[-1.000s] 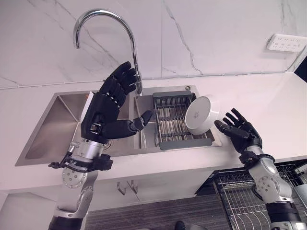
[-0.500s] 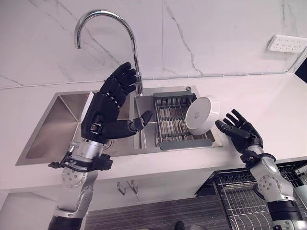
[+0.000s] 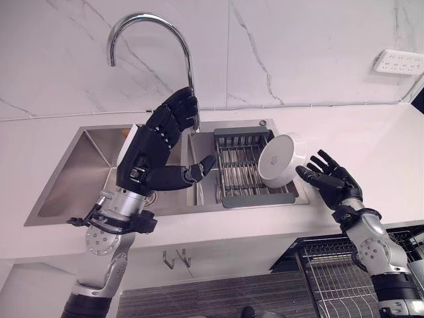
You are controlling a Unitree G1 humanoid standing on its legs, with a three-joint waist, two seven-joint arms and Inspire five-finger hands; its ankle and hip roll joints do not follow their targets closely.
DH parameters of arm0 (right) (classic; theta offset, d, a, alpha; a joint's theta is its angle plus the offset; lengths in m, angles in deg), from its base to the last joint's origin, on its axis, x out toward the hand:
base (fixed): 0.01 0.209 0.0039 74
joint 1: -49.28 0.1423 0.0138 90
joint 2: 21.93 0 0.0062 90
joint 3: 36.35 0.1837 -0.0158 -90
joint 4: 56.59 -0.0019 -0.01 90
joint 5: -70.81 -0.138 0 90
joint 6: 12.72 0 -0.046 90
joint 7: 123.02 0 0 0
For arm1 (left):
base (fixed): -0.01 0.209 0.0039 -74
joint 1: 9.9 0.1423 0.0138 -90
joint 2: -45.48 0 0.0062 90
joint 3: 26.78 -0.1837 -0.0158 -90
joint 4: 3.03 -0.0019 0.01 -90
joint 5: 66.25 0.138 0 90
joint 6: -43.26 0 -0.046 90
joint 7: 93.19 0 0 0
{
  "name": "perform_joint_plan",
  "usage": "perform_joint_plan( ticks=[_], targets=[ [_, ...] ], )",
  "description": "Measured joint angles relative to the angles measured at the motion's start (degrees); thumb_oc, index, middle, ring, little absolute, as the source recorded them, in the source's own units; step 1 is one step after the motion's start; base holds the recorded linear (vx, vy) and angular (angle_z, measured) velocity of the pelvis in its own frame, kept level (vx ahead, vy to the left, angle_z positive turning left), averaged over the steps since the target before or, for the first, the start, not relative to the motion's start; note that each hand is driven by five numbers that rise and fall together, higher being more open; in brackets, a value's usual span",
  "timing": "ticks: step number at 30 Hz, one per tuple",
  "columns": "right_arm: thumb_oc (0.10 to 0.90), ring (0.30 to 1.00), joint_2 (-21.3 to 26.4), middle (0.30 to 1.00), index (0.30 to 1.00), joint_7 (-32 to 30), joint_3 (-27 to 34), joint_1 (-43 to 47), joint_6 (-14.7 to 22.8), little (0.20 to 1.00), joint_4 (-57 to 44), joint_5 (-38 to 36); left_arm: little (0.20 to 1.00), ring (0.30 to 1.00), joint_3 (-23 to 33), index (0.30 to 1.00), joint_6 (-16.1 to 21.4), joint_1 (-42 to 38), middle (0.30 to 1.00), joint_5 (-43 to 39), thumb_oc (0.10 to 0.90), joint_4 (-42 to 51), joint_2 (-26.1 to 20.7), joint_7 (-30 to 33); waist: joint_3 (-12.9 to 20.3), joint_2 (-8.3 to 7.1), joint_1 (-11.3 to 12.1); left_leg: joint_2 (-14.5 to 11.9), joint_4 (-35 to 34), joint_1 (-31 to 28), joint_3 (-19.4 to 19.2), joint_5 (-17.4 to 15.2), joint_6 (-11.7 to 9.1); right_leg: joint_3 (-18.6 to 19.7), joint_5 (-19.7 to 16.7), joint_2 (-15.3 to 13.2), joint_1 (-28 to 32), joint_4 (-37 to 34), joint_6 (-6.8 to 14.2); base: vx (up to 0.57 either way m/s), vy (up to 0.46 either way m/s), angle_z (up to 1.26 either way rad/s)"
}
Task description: Place the dishes in the dishwasher.
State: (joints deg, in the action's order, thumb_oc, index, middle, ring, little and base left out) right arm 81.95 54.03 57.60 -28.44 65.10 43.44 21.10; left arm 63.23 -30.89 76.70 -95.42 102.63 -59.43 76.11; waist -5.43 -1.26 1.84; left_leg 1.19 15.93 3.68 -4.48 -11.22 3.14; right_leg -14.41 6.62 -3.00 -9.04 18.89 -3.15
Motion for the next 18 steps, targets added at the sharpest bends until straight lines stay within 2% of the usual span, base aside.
perform_joint_plan(
  ticks=[9, 18],
  targets=[
    [0.800, 0.900, 0.6, 0.900, 0.900, 1.7, -0.6, 3.6, -0.8, 0.900, 4.3, 0.0, 0.900, 0.900, -0.1, 0.900, -0.7, -0.1, 0.900, -4.3, 0.800, 0.0, 0.0, -0.1, 0.0, 0.00, 0.0, 0.0, 0.0, -0.1, 0.1, 0.0, 0.0, -0.1, 0.0, 0.0, 0.1, 0.0, 0.0, 0.00, 0.000, 0.00],
    [0.800, 0.900, 1.3, 0.900, 0.900, 2.0, -1.3, 4.1, -2.0, 0.900, 4.3, 0.0, 0.900, 0.900, -0.1, 0.900, -0.7, -0.1, 0.900, -4.3, 0.800, 0.0, 0.0, -0.1, 0.0, -0.01, 0.1, 0.0, -0.2, -0.6, 0.2, 0.0, 0.0, -0.2, 0.0, 0.0, 0.7, -0.1, 0.0, 0.00, 0.000, 0.00]
  ],
)
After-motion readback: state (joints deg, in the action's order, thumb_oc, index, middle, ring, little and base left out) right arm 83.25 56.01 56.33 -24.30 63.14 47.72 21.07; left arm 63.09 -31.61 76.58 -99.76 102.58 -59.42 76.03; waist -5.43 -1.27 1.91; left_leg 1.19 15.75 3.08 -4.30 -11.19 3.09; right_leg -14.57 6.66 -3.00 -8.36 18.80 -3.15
